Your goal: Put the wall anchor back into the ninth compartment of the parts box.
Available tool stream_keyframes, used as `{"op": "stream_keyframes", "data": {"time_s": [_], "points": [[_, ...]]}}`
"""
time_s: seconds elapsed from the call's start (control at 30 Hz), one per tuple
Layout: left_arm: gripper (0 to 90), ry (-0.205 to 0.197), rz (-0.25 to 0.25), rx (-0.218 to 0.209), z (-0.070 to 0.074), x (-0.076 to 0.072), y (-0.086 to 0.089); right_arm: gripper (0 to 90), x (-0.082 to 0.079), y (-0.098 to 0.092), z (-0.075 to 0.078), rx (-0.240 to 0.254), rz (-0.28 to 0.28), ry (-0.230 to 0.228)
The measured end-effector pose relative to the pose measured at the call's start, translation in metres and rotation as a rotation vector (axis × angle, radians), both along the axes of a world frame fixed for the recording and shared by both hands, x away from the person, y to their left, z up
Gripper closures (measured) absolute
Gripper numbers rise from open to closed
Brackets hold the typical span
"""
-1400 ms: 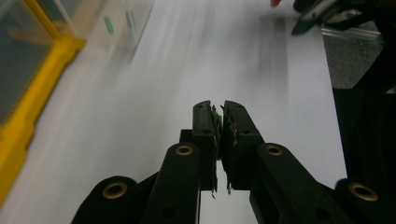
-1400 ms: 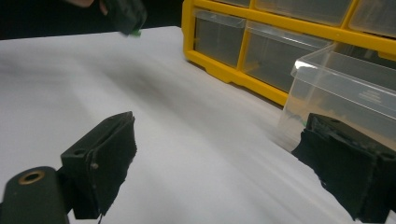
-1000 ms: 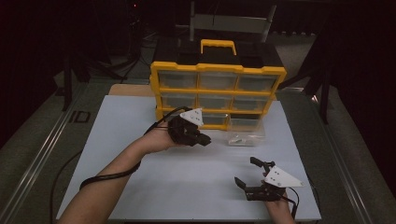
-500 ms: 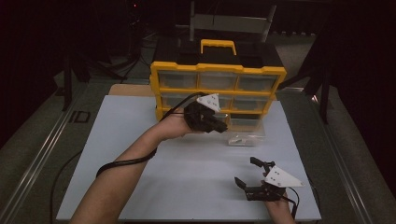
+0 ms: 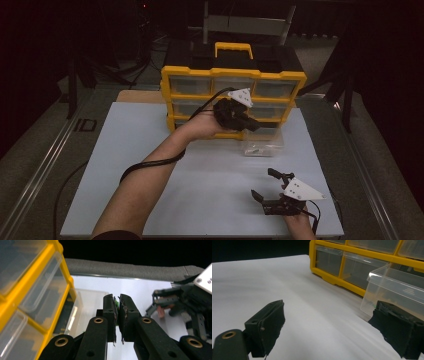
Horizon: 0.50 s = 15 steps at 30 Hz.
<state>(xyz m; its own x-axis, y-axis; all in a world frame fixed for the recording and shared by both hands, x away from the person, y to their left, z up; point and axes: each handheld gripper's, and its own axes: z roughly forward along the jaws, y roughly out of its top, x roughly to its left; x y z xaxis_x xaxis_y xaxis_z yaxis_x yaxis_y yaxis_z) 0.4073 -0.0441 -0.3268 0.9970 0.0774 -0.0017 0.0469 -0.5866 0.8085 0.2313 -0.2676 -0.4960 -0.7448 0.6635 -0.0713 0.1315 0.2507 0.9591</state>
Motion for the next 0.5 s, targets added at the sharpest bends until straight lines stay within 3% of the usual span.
{"op": "stream_keyframes", "data": {"time_s": [0.1,0.5], "points": [[84.6,0.006,-0.002,-0.022,0.003,0.003,-0.008,10.2,0.000,0.000,0.000,0.001,-0.001,-0.001],[84.6,0.016,0.013,-0.023,-0.001,0.013,-0.030,10.2,0.000,-0.001,0.001,0.005,-0.002,-0.002]]}}
